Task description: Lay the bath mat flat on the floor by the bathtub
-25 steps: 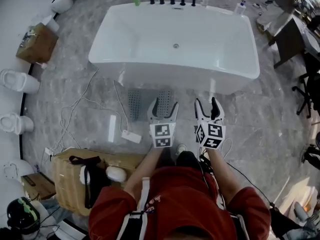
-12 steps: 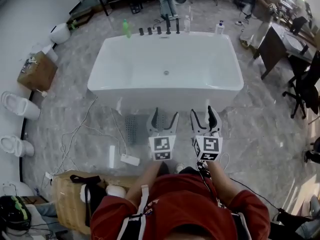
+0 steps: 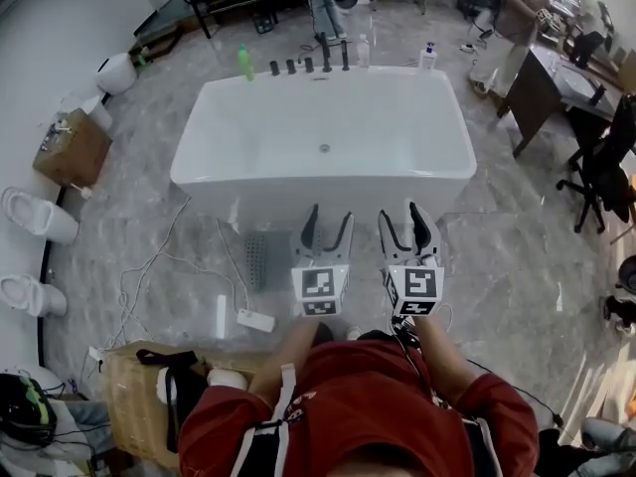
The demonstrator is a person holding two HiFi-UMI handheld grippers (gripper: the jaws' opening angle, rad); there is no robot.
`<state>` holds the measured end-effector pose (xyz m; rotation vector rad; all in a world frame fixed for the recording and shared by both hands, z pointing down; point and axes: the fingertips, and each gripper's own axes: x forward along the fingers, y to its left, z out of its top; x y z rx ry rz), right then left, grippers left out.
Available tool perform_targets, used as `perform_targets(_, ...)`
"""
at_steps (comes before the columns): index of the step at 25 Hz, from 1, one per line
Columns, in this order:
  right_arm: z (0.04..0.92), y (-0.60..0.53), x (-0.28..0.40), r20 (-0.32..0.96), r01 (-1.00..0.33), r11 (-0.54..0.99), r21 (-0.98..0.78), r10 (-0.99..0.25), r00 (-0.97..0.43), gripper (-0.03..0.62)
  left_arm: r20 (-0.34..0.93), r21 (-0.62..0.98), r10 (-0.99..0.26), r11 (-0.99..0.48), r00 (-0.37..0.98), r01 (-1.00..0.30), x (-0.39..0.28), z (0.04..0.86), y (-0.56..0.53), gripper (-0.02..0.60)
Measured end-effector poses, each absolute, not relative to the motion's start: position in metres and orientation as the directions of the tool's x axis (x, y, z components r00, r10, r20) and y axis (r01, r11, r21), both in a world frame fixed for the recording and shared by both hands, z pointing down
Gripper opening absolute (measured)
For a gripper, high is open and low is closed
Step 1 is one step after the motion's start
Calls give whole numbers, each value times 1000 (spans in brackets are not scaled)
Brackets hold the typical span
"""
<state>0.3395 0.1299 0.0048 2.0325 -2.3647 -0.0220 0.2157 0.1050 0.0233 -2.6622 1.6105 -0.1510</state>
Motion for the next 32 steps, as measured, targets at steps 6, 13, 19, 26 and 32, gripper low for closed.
perform_targets(6,-8,127,332,-24,-986,164,37,-986,-165,190,51,-95,-874,-486,483,-869,219,10,111,196)
perform_targets(13,-6,125,328,-8,-982,187,9,-982,-187,75,42,-83,-884,-468,466,-880,218,3,113,79)
perform_targets(19,-11,120,319,4,-980,198,-36,-980,-198,12,17,-52,-882,-471,471,-880,205,-4,112,14)
perform_targets(26,-7,121,318,17,-981,192,-11,-981,-193,11,21,-30,-877,-480,480,-877,205,-2,114,14)
perform_targets(32,-6,121,322,19,-984,176,-11,-984,-176,12,19,-40,-882,-471,471,-881,204,-4,115,14)
